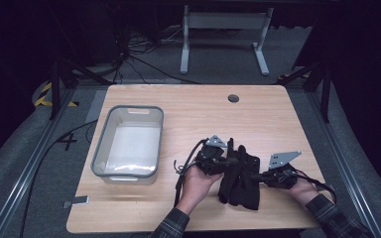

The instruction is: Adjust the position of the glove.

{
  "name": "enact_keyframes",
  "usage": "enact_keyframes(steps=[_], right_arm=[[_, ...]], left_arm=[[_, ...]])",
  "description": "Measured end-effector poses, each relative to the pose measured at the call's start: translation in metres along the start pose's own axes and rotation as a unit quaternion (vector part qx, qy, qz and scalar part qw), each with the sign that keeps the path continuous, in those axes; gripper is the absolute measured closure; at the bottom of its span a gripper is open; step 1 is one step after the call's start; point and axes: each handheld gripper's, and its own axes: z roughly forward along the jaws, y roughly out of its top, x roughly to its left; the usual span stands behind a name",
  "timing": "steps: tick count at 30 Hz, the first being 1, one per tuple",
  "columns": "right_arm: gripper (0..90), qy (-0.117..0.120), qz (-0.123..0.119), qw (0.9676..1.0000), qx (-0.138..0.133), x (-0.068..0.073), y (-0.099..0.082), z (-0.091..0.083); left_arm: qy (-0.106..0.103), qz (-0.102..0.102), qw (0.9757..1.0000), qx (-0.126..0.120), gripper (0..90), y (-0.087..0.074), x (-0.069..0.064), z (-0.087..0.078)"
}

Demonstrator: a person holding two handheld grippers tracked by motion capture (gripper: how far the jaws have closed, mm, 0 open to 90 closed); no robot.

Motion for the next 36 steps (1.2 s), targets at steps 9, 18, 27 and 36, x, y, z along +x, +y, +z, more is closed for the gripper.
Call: enact_keyframes(steps=[9, 18, 27, 36], right_arm=[[90.0, 0.005, -0.011, 0.9999, -0.001, -0.003, 0.007, 0.007], [89.4, 0.002, -0.016, 0.9999, 0.001, -0.004, 0.006, 0.002], [89.4, -0.026, 0.022, 0.9994, -0.009, -0.022, -0.013, -0.025], [89.9, -0.032, 0.019, 0.9993, 0.009, -0.024, -0.015, -0.019]], left_arm=[[0.000, 0.008, 0.9999, 0.011, 87.2, 0.010, -0.003, 0.019], [0.000, 0.019, 0.9995, 0.026, 87.1, 0.013, -0.007, 0.040], [-0.005, 0.028, 0.9986, 0.044, 87.1, 0.007, -0.014, 0.056], [-0.019, 0.044, 0.9971, 0.059, 86.7, 0.004, -0.022, 0.073]])
